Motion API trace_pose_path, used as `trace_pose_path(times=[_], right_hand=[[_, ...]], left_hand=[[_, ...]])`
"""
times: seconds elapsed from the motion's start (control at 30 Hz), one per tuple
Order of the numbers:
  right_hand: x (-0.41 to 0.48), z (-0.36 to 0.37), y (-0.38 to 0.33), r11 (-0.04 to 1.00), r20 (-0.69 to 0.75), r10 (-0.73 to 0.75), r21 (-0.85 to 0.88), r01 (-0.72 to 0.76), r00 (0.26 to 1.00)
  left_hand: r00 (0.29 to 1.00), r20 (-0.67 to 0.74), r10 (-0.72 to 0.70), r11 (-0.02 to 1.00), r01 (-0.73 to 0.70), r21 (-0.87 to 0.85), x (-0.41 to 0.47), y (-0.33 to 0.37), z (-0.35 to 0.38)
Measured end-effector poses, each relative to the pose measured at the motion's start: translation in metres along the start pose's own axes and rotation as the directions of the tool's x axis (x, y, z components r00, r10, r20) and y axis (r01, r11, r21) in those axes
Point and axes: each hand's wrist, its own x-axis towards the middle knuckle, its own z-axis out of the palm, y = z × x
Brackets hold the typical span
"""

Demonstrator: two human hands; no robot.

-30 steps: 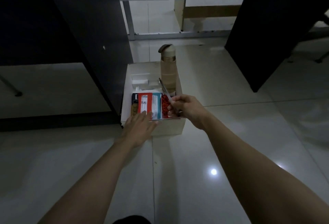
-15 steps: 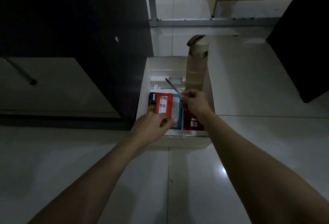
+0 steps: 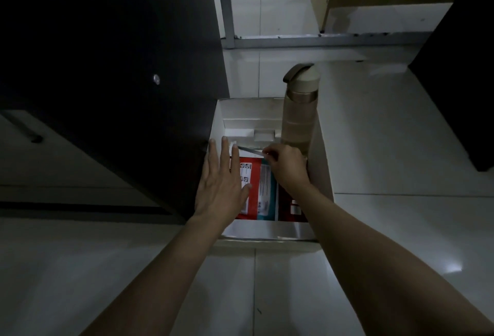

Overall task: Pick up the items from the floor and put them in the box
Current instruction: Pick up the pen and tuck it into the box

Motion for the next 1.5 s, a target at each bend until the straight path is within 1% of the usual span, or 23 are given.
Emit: trace_pose_path(times=[0.07, 0.17, 0.33, 0.43, 0.5, 0.6, 0.7, 0.8, 0.93, 1.03, 1.13, 1.2, 1.37, 1.43, 1.5], right_hand=[[0.006, 0.004, -0.001, 0.995, -0.017, -0.068, -0.076, 0.067, 0.998], [0.016, 0.008, -0.001, 0.987, -0.018, -0.098, -0.130, 0.095, 0.995], [0.025, 0.012, 0.003, 0.956, 0.108, -0.152, -0.235, 0.174, 0.982], [0.028, 0.014, 0.005, 0.949, 0.124, -0.176, -0.244, 0.202, 0.977], [0.030, 0.015, 0.005, 0.952, 0.125, -0.174, -0.232, 0.199, 0.977], [0.032, 0.017, 0.007, 0.947, 0.173, -0.150, -0.258, 0.192, 0.973], [0.037, 0.021, 0.008, 0.938, 0.232, -0.125, -0.290, 0.192, 0.965], [0.039, 0.018, 0.004, 0.946, 0.275, -0.099, -0.271, 0.176, 0.956], [0.040, 0.019, 0.003, 0.931, 0.374, -0.098, -0.293, 0.218, 0.922], [0.040, 0.025, 0.006, 0.956, 0.372, -0.058, -0.247, 0.159, 0.926], [0.036, 0.025, 0.005, 0.955, 0.374, -0.047, -0.254, 0.151, 0.926], [0.032, 0.021, 0.005, 0.964, 0.345, -0.043, -0.234, 0.130, 0.937], [0.009, 0.003, 0.002, 0.965, 0.320, -0.080, -0.214, 0.154, 0.944], [-0.002, -0.006, 0.000, 0.959, 0.303, -0.087, -0.231, 0.162, 0.949], [-0.015, -0.018, -0.003, 0.960, 0.289, -0.079, -0.236, 0.151, 0.954]], left_hand=[[1.000, -0.010, 0.003, 0.999, -0.003, 0.038, 0.000, 0.000, 0.002], [1.000, -0.015, 0.018, 0.998, -0.017, 0.060, 0.000, 0.000, 0.001], [0.999, -0.022, 0.038, 0.992, -0.035, 0.121, -0.002, 0.000, 0.003], [0.999, -0.014, 0.052, 0.983, -0.049, 0.174, -0.002, -0.001, 0.004], [0.998, -0.002, 0.061, 0.971, -0.059, 0.232, -0.002, -0.002, 0.005], [0.998, 0.010, 0.060, 0.962, -0.060, 0.266, -0.002, -0.002, 0.006], [0.998, 0.011, 0.057, 0.965, -0.058, 0.255, -0.001, -0.003, 0.007], [0.998, 0.012, 0.055, 0.968, -0.056, 0.246, -0.001, -0.003, 0.008], [0.998, -0.001, 0.058, 0.969, -0.056, 0.242, -0.001, -0.003, 0.007], [0.998, -0.004, 0.059, 0.971, -0.057, 0.234, 0.000, -0.003, 0.008], [0.999, -0.003, 0.054, 0.969, -0.052, 0.241, 0.000, -0.003, 0.008], [0.999, 0.003, 0.049, 0.969, -0.048, 0.244, 0.000, -0.002, 0.008], [0.999, 0.016, 0.050, 0.969, -0.052, 0.242, -0.001, -0.001, 0.003], [0.998, 0.034, 0.043, 0.975, -0.049, 0.219, -0.002, 0.001, -0.001], [0.998, 0.052, 0.021, 0.989, -0.028, 0.142, -0.005, 0.003, -0.007]])
